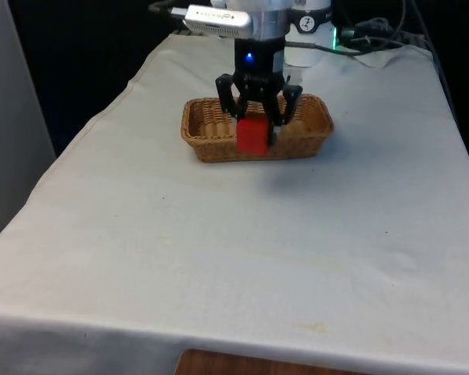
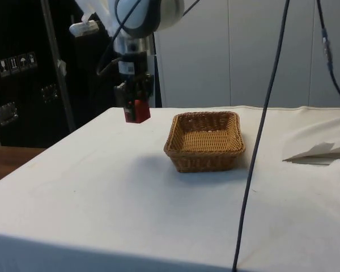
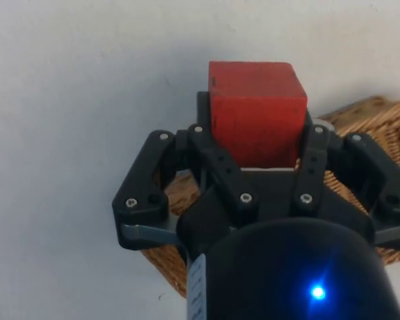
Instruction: Pick up the cube and place it into the basket.
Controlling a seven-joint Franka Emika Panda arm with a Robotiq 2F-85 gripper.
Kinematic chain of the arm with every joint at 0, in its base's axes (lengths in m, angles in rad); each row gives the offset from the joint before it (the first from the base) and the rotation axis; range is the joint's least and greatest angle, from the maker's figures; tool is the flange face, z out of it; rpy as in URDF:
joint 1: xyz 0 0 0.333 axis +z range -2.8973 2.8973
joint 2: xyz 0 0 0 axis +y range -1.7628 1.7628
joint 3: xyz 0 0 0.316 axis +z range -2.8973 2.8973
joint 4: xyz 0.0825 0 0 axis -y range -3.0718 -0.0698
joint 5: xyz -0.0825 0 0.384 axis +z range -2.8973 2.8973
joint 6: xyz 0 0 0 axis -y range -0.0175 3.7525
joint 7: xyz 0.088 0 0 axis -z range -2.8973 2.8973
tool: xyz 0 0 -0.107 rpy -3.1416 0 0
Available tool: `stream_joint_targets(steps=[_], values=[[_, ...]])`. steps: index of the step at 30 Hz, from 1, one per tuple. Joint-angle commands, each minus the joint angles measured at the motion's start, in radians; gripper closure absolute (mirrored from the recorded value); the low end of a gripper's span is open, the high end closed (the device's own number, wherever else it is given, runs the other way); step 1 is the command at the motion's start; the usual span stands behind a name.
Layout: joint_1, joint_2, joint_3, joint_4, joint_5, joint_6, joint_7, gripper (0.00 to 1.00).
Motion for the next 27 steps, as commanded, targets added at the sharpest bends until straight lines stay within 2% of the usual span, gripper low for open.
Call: stream_joint_targets(steps=[1,3,4,10,13,14,18,20,21,22,27], values=[[-0.002,-0.018,0.000,-0.023,0.004,0.019,-0.009,0.97],[0.000,-0.018,-0.002,-0.024,0.000,0.011,-0.004,0.97],[-0.002,-0.042,-0.002,-0.053,0.004,0.030,-0.014,0.97],[-0.002,-0.095,-0.008,-0.122,0.006,0.055,-0.027,0.97],[0.000,-0.095,-0.011,-0.124,0.000,0.047,-0.022,0.97],[-0.003,-0.117,-0.010,-0.154,0.006,0.070,-0.033,0.97],[-0.003,-0.150,-0.015,-0.203,0.008,0.094,-0.043,0.97],[-0.003,-0.163,-0.017,-0.222,0.008,0.105,-0.047,0.97],[0.000,-0.150,-0.020,-0.207,0.000,0.089,-0.037,0.97],[-0.003,-0.170,-0.019,-0.232,0.008,0.109,-0.049,0.97],[-0.004,-0.201,-0.024,-0.279,0.008,0.132,-0.059,0.97]])
